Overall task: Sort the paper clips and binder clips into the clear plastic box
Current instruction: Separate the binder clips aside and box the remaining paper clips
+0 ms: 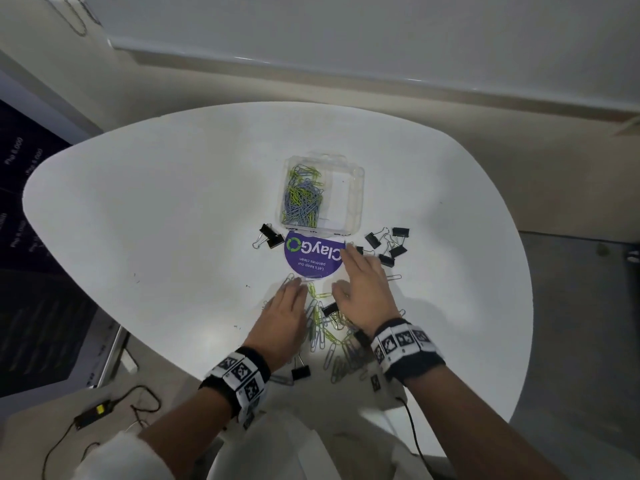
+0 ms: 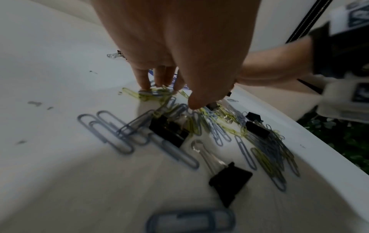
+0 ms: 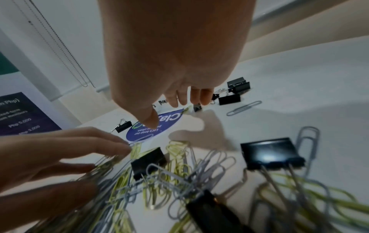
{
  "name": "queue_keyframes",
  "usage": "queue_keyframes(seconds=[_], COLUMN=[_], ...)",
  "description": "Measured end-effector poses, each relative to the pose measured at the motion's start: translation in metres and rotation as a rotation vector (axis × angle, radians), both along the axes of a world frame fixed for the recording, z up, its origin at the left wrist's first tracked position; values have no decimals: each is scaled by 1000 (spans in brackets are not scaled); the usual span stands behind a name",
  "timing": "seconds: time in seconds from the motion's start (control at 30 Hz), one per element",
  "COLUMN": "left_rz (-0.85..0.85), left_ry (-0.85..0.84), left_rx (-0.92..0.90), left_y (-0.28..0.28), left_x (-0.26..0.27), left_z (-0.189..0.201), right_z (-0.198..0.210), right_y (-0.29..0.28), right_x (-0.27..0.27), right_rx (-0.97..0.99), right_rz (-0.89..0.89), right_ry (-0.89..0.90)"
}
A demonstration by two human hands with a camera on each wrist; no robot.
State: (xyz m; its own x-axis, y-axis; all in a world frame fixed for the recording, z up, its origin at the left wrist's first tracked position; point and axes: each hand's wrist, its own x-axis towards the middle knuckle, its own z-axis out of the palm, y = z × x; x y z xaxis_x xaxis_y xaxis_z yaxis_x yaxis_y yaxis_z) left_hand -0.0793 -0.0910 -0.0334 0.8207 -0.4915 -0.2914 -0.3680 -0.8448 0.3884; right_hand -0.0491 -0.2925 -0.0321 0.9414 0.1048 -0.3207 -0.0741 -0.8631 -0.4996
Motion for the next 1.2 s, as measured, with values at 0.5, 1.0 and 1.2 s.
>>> queue_keyframes(seconds=[0.5,1.0,1.2], left_rz=[43,-29,122], left_ry=[-57,111,268], left_rx=[-96,-130,-358], left_y=[44,-37,-25], left_x=[10,15,18], left_z=[1,-2,6], right_z=[5,-5,8], right_y=[-26,0,8], right_x=[-55,-62,-57], right_rx=[188,80,418], right_rz=[42,-163,-253], right_ry=[-76,23,94])
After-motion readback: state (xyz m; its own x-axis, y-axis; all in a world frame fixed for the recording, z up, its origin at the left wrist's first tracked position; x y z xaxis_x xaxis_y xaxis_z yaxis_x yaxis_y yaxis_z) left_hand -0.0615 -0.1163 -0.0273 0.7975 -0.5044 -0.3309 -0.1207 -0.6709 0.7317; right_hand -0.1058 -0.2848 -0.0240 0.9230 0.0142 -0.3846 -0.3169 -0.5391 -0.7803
